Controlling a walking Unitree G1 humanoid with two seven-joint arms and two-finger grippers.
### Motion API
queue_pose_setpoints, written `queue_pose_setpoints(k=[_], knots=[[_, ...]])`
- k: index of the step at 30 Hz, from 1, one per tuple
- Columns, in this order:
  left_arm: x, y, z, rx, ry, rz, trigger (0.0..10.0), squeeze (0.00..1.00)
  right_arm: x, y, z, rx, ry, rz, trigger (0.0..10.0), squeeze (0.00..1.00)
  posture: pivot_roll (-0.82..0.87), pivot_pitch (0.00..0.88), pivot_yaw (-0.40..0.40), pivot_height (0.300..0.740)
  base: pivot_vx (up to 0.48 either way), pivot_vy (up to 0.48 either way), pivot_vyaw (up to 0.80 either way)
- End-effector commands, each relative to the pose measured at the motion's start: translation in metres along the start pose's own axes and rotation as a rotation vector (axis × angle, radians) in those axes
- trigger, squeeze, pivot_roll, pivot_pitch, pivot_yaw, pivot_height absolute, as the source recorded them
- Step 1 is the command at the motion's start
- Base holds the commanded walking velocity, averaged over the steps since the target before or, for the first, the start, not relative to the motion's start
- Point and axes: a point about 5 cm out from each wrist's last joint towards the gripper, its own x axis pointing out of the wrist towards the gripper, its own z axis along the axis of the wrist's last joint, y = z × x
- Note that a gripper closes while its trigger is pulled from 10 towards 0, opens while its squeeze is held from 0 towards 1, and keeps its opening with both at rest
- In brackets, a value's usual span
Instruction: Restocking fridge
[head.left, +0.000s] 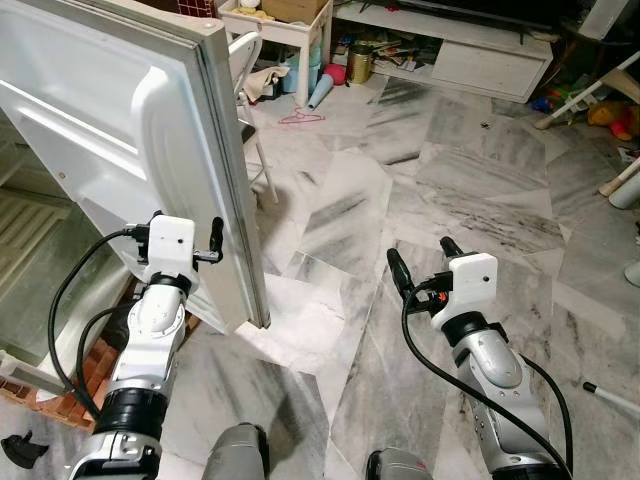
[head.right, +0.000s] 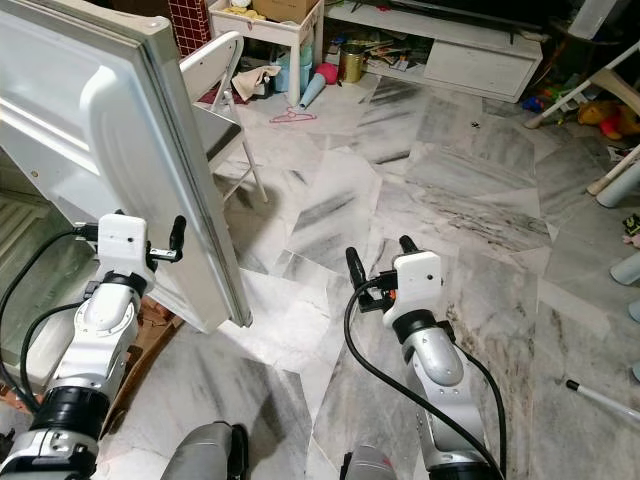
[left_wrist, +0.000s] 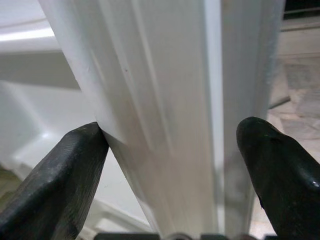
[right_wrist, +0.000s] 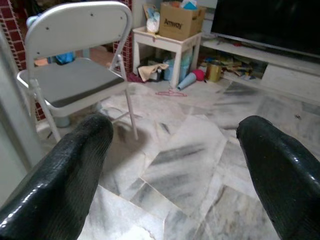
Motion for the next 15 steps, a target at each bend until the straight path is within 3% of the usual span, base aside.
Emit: queue_pose_setpoints(k=[1, 3, 5, 10, 15], knots=[[0.009, -0.038, 0.017, 0.04, -0.057, -0.187, 10.0, 0.0, -0.001, -0.005, 0.0, -0.007, -0.002, -0.027, 10.0, 0.0, -0.06, 0.084, 0.002, 0.74, 0.0, 0.0, 0.0], [0.009, -0.065, 0.021, 0.094, -0.069, -0.358, 10.0, 0.0, 0.0, -0.006, 0.0, -0.008, -0.004, -0.033, 10.0, 0.0, -0.06, 0.081, 0.001, 0.74, 0.0, 0.0, 0.0], [0.007, -0.098, 0.037, 0.185, -0.165, -0.518, 10.0, 0.0, 0.002, -0.004, 0.0, -0.009, -0.007, -0.034, 10.0, 0.0, -0.07, 0.08, 0.005, 0.74, 0.0, 0.0, 0.0], [0.012, -0.096, 0.049, 0.152, -0.208, -0.467, 10.0, 0.0, 0.001, -0.006, 0.001, -0.012, -0.015, -0.048, 10.0, 0.0, -0.07, 0.078, 0.01, 0.74, 0.0, 0.0, 0.0], [0.008, -0.076, 0.049, 0.159, -0.238, -0.393, 10.0, 0.0, 0.001, -0.007, 0.0, -0.019, -0.014, -0.063, 10.0, 0.0, -0.07, 0.078, 0.012, 0.74, 0.0, 0.0, 0.0]])
